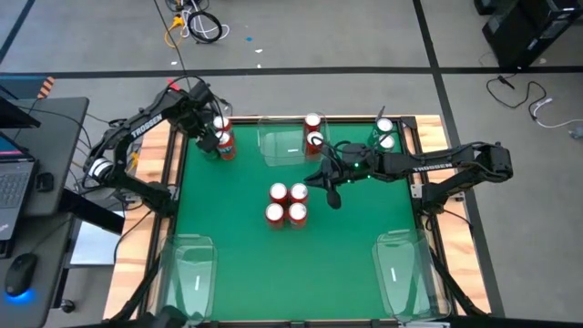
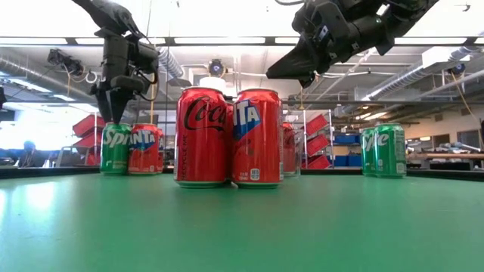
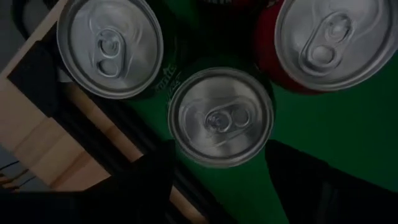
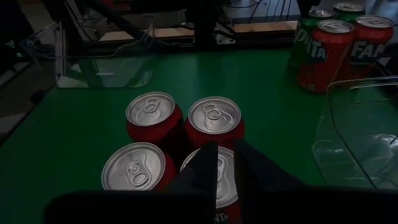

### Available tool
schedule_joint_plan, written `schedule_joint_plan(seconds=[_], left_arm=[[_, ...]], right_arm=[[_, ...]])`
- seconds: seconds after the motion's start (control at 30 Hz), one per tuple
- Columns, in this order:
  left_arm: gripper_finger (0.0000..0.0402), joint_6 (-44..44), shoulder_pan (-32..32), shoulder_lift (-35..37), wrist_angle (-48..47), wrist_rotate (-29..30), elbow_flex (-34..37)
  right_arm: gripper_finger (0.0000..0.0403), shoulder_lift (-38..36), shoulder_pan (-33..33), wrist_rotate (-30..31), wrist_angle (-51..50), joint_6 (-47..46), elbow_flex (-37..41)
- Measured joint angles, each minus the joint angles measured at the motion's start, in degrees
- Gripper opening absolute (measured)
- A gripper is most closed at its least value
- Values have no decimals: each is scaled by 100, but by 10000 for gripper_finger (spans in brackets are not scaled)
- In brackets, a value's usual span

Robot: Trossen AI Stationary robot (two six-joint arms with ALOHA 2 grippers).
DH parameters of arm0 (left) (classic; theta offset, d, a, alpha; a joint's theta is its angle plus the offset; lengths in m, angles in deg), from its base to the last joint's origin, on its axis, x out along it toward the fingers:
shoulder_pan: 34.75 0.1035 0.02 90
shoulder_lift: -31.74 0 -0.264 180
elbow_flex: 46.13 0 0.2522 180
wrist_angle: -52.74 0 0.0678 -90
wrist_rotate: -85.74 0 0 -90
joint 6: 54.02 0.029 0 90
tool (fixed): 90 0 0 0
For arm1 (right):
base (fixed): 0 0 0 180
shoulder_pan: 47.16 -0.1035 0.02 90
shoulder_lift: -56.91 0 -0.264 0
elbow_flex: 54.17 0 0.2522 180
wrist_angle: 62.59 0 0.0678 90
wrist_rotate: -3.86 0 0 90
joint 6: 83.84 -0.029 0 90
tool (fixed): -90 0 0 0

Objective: Sort soda cans
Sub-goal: Put the green soda can into the bottom left transparent bin

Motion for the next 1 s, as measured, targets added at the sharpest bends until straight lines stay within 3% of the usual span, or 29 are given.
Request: schedule_joint_plan(seconds=[0.27,1.0], left_arm=[[253,-2,154,0,37,-243,0],[253,300,123,-164,64,-136,-22]], right_arm=[[54,0,-109,-2,7,9,0],[62,0,-140,-2,33,20,0]])
